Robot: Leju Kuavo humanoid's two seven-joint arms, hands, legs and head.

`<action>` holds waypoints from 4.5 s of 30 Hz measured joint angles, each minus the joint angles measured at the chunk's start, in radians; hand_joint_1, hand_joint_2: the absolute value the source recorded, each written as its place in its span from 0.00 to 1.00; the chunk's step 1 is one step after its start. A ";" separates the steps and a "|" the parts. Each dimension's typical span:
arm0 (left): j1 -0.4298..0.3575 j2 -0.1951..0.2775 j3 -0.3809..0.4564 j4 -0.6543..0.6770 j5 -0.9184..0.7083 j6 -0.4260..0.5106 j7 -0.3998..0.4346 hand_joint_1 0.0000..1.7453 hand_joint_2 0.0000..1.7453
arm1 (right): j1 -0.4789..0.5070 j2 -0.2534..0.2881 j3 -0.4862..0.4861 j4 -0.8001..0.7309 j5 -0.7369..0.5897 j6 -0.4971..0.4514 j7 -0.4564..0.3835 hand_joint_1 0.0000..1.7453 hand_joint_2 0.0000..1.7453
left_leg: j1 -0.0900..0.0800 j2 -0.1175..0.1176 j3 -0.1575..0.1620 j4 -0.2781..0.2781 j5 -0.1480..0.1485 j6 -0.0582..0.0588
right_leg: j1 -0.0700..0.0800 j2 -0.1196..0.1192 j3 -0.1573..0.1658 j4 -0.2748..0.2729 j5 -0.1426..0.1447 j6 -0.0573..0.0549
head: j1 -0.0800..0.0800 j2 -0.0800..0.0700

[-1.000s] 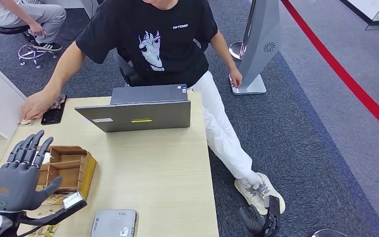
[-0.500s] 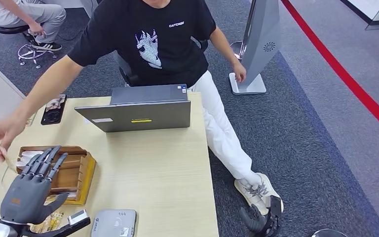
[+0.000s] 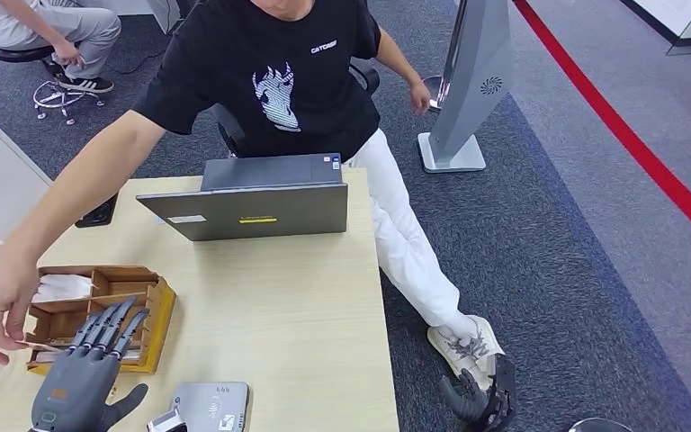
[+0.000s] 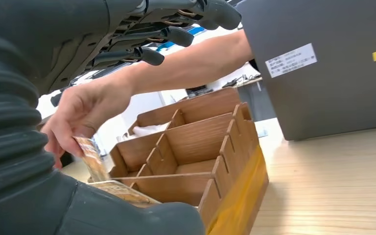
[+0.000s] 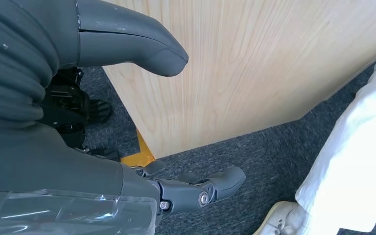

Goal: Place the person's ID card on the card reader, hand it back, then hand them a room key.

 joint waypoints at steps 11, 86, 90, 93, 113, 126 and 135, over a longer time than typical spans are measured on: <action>0.009 -0.001 0.013 0.045 -0.040 0.067 0.069 0.00 1.00 | 0.004 0.003 -0.011 -0.008 0.016 0.001 0.007 0.00 1.00 | 0.000 0.000 0.000 0.000 0.000 0.000 | 0.000 0.000 0.000 0.000 0.000 0.000 | 0.000 0.000; -0.033 -0.119 0.213 0.223 -0.099 0.257 -0.094 1.00 1.00 | 0.010 0.004 0.048 -0.006 -0.021 -0.017 -0.013 0.00 1.00 | 0.000 -0.001 0.000 0.000 0.000 0.000 | 0.000 -0.001 0.000 0.000 0.000 0.000 | 0.000 0.000; -0.046 -0.117 0.228 0.205 -0.105 0.265 -0.102 1.00 1.00 | 0.010 0.004 0.055 -0.002 -0.021 -0.017 -0.013 0.00 1.00 | 0.000 -0.001 0.000 0.000 0.000 0.000 | 0.000 -0.001 0.000 0.000 0.000 0.000 | 0.000 0.000; -0.063 -0.113 0.240 0.200 -0.106 0.262 -0.110 1.00 1.00 | 0.009 0.004 0.060 0.001 -0.021 -0.017 -0.014 0.00 1.00 | 0.000 -0.001 0.000 0.000 0.000 0.000 | 0.000 -0.001 0.000 0.000 0.000 0.000 | 0.000 0.000; -0.219 -0.087 0.348 0.233 -0.047 0.241 -0.148 0.00 1.00 | 0.004 0.004 0.094 0.017 -0.025 -0.010 -0.025 0.00 1.00 | 0.000 -0.001 0.000 0.000 0.000 0.000 | 0.000 -0.001 0.000 0.000 0.000 0.000 | 0.000 0.000; -0.073 -0.199 0.411 0.148 0.062 0.497 -0.215 0.00 1.00 | 0.009 0.004 0.112 0.017 -0.073 -0.037 -0.026 0.00 1.00 | 0.000 0.000 -0.001 0.000 0.000 0.000 | 0.000 0.000 0.000 0.000 0.000 0.000 | 0.000 0.000; 0.106 -0.423 0.567 -0.042 0.322 0.541 -0.424 0.00 1.00 | 0.040 0.003 0.111 0.000 -0.134 -0.038 -0.032 0.00 1.00 | 0.000 -0.001 -0.001 0.000 -0.001 0.000 | 0.000 -0.001 0.000 -0.001 -0.001 0.000 | 0.000 0.000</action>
